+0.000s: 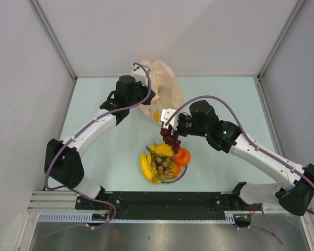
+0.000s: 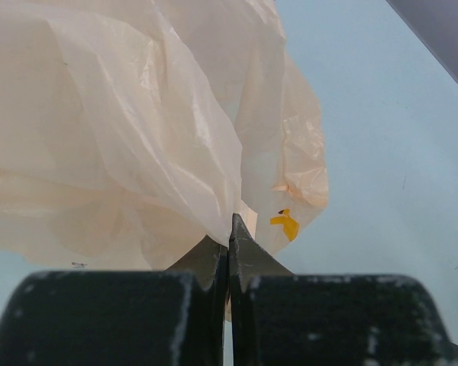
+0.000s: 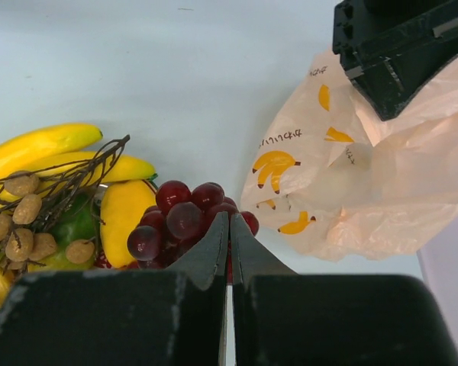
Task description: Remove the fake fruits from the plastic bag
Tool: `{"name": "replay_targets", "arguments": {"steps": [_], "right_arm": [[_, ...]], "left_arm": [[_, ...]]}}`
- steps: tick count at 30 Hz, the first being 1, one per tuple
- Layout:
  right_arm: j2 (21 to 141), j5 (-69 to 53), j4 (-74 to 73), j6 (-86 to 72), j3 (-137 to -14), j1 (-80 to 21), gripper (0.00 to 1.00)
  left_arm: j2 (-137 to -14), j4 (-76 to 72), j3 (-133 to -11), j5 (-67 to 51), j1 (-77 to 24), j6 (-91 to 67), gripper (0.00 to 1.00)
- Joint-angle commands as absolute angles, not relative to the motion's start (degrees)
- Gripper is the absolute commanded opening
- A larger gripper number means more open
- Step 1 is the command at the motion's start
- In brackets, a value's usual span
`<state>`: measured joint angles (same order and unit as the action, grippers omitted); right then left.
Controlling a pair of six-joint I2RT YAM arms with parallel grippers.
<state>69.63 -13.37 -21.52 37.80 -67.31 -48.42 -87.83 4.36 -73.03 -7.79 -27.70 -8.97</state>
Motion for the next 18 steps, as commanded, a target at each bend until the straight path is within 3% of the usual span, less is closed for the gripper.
{"name": "replay_targets", "arguments": {"steps": [1, 18], "right_arm": [[68.2, -14.07, -19.43, 40.08, -66.53, -49.22, 0.0], [70.05, -9.67, -10.81, 48.69, -66.53, -49.22, 0.0]], "left_arm": [[-85.52, 2.11, -72.42, -9.23, -27.33, -8.88, 0.0], [-84.46, 1.41, -71.11, -10.28, -27.33, -8.44, 0.0]]}}
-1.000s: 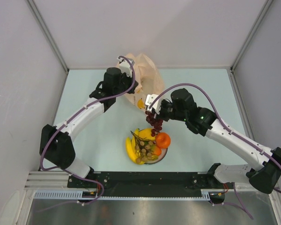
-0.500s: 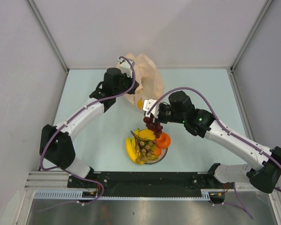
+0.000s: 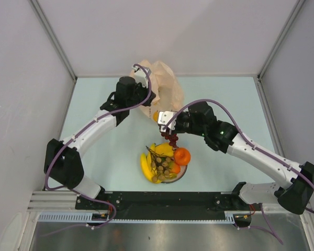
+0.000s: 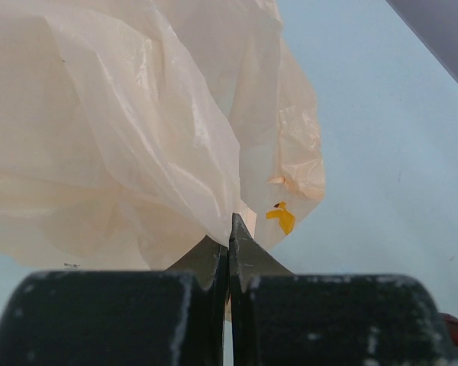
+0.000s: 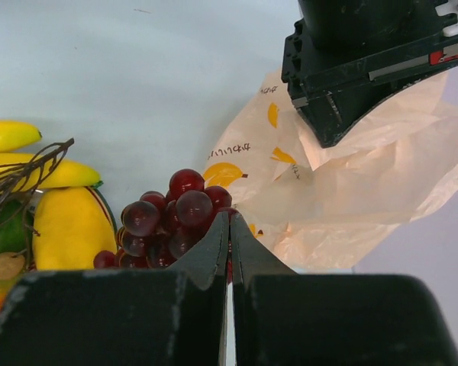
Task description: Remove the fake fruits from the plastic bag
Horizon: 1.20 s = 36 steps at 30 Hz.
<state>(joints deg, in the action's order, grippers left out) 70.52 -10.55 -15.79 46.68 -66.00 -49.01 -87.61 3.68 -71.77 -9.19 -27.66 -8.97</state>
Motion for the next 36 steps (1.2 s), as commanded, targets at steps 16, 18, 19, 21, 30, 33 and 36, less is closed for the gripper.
{"name": "replay_targets", "arguments": {"steps": [16, 18, 19, 21, 30, 33, 36], "right_arm": [[69.96, -12.13, -14.06, 46.32, -63.37, -51.5, 0.0], [69.7, -12.22, -14.76, 46.4, -63.19, -51.77, 0.0], [69.52, -12.39, -15.03, 46.41, -63.02, -51.77, 0.0], [68.91, -12.83, -16.6, 46.32, -62.84, -51.94, 0.0], [66.71, -16.69, -21.61, 45.44, -59.59, -54.31, 0.0], [66.01, -18.19, -23.99, 45.62, -59.5, -55.37, 0.0], [65.66, -19.42, -25.84, 44.47, -59.33, -57.12, 0.0]], "left_arm": [[-80.07, 1.05, -66.45, -11.6, -26.89, -7.56, 0.0], [-79.81, 1.06, -66.27, -11.69, -26.63, -7.56, 0.0], [-79.63, 1.14, -66.18, -11.78, -26.54, -7.56, 0.0], [-79.63, 1.23, -66.18, -12.04, -26.46, -7.56, 0.0], [-80.51, 0.97, -66.27, -11.95, -26.28, -7.38, 0.0], [-80.77, 1.05, -66.18, -11.69, -26.19, -7.38, 0.0], [-81.3, 1.06, -66.01, -11.69, -26.02, -7.38, 0.0]]}}
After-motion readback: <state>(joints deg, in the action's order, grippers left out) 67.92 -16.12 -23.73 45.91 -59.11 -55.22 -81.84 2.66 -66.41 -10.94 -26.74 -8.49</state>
